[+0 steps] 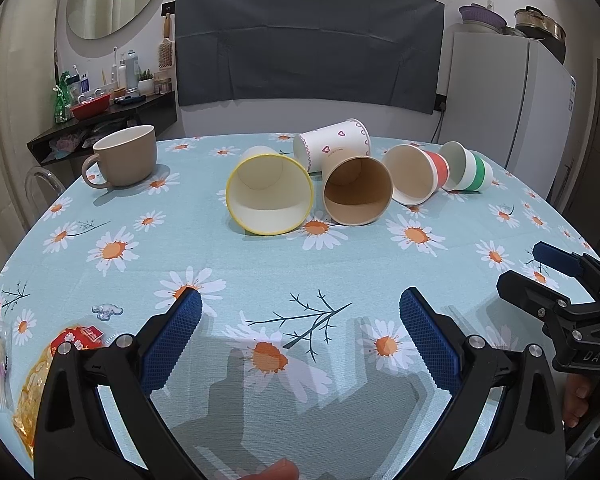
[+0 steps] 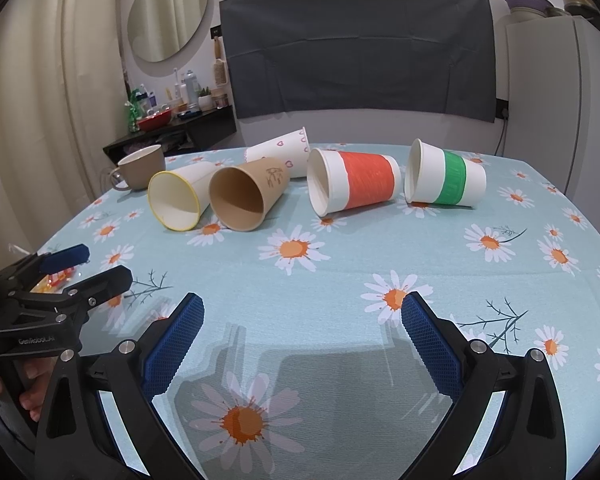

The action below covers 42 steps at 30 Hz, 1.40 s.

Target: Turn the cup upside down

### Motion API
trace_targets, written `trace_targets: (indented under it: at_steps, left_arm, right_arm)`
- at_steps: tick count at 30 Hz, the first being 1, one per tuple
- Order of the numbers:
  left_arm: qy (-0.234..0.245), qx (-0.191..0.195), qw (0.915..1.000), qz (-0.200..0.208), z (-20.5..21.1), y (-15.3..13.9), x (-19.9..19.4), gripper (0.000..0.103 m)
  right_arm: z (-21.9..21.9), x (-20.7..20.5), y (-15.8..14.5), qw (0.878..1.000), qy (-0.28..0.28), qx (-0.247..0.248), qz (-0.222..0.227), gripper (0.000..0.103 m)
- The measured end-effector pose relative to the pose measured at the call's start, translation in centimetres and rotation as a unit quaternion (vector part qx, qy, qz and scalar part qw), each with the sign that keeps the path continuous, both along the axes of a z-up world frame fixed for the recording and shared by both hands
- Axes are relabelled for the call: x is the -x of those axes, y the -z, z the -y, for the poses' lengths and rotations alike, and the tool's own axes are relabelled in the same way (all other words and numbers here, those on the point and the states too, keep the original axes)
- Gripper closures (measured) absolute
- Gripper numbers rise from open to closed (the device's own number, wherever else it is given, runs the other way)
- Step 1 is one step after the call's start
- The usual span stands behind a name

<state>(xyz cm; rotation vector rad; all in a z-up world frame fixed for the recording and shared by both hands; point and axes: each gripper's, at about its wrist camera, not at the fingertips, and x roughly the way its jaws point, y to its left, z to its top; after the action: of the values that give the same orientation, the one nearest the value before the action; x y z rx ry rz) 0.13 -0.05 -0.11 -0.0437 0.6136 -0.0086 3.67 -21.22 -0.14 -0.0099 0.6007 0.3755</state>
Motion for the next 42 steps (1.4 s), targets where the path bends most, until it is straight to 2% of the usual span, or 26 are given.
trace_targets:
  at_steps: [28,37,42]
  left_arm:
    - [0.002,-0.007,1.0000,0.005,0.43,-0.28,0.17,0.006]
    - [0.003,-0.008,0.9998,0.015,0.34,-0.40,0.55,0.006]
    - [0.014,-0.005,0.9998,0.014,0.37,-0.33,0.44,0.006]
  right_arm:
    - [0.16,-0.36,0.02,1.000,0.006,-0.007,-0.010,0.008]
    - [0.44,-0.72,0.07,0.999,0.050,-0.001,-0.012,0.008]
    - [0.07,-0.76,-0.04,0.998,0.055,0.017,-0.009,0.008]
